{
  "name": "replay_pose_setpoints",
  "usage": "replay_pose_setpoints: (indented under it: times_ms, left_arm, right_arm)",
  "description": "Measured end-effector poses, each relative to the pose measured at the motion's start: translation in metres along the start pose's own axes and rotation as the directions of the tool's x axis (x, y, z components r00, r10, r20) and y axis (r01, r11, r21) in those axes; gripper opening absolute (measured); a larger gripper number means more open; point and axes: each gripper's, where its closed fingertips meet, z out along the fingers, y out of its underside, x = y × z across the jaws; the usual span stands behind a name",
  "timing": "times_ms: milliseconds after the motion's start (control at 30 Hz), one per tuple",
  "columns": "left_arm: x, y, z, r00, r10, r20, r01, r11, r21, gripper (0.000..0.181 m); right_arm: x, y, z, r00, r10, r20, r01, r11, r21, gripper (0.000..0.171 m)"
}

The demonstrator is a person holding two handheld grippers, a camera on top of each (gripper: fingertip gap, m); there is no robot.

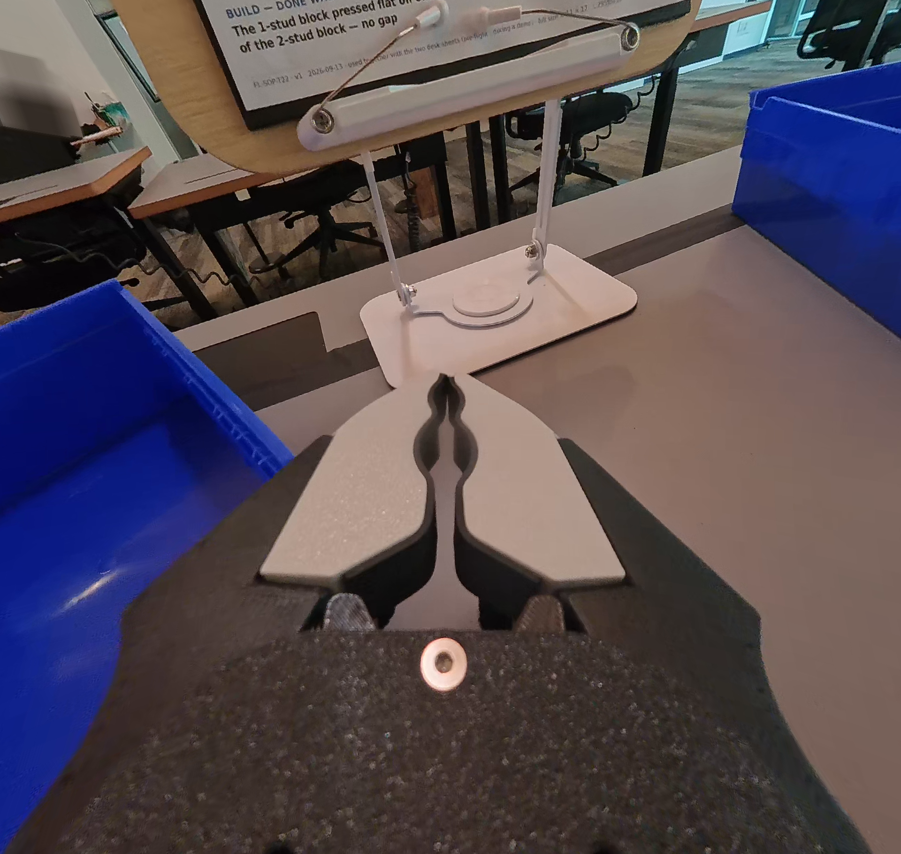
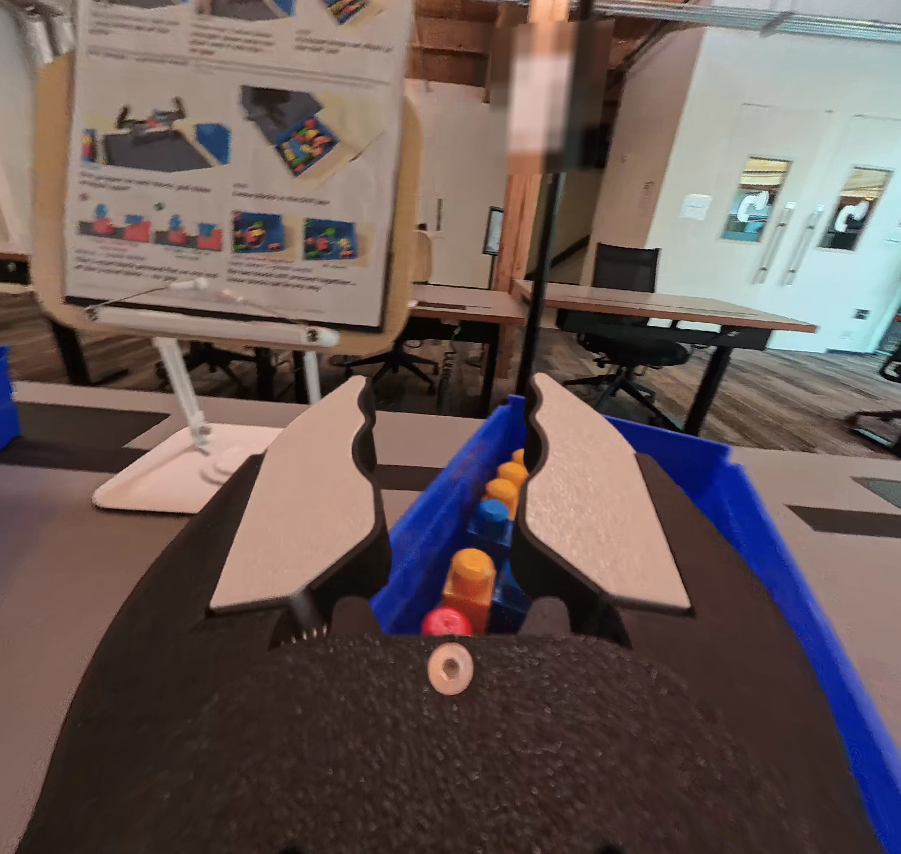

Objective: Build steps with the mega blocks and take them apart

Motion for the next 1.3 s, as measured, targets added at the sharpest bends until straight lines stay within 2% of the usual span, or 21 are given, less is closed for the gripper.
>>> replay_pose_setpoints:
  times_ms: [167,300,433,700,800,867,900,967,1100,1300]
  left_arm:
    - [0.000,0.001,0.000,1.000,-0.002,-0.002,0.002,1.000,-0.002,0.000]
    - [-0.003,0.004,-0.001,1.000,-0.005,0.010,0.005,1.000,-0.008,0.000]
    - [-0.003,0.003,-0.002,1.000,0.004,0.015,-0.004,1.000,-0.003,0.000]
    - [-0.002,0.002,-0.003,1.000,0.014,0.017,-0.014,1.000,0.000,0.000]
    - [0.000,0.001,-0.003,1.000,0.020,0.012,-0.020,1.000,0.003,0.000]
    - [0.001,0.000,-0.003,1.000,0.024,0.009,-0.025,1.000,0.005,0.000]
    - [0.001,0.000,-0.003,1.000,0.025,0.010,-0.025,1.000,0.007,0.000]
    - [0.001,-0.001,-0.003,1.000,0.025,0.010,-0.025,1.000,0.008,0.000]
    - [0.000,0.000,-0.003,1.000,0.024,0.011,-0.024,1.000,0.006,0.000]
    - [0.000,0.002,-0.003,1.000,0.026,0.013,-0.026,1.000,0.001,0.000]
  right_arm:
    - [0.082,0.001,-0.033,0.980,0.048,-0.192,-0.052,0.999,-0.015,0.066]
    - [0.129,0.037,-0.061,0.953,0.065,-0.295,-0.105,0.987,-0.121,0.072]
    - [0.152,0.074,-0.081,0.941,0.115,-0.319,-0.190,0.958,-0.215,0.076]
    - [0.153,0.133,-0.079,0.942,0.100,-0.320,-0.240,0.868,-0.435,0.069]
    - [0.157,0.147,-0.078,0.944,0.099,-0.315,-0.248,0.843,-0.478,0.044]
    - [0.153,0.149,-0.076,0.952,0.128,-0.279,-0.254,0.840,-0.480,0.009]
    - [0.153,0.149,-0.076,0.955,0.109,-0.277,-0.238,0.838,-0.491,0.005]
    - [0.154,0.150,-0.077,0.968,0.028,-0.251,-0.161,0.833,-0.529,0.004]
    - [0.144,0.148,-0.079,0.981,0.012,-0.193,-0.118,0.827,-0.549,0.004]
    - [0.104,0.143,-0.084,0.998,0.018,-0.065,-0.052,0.814,-0.578,0.004]
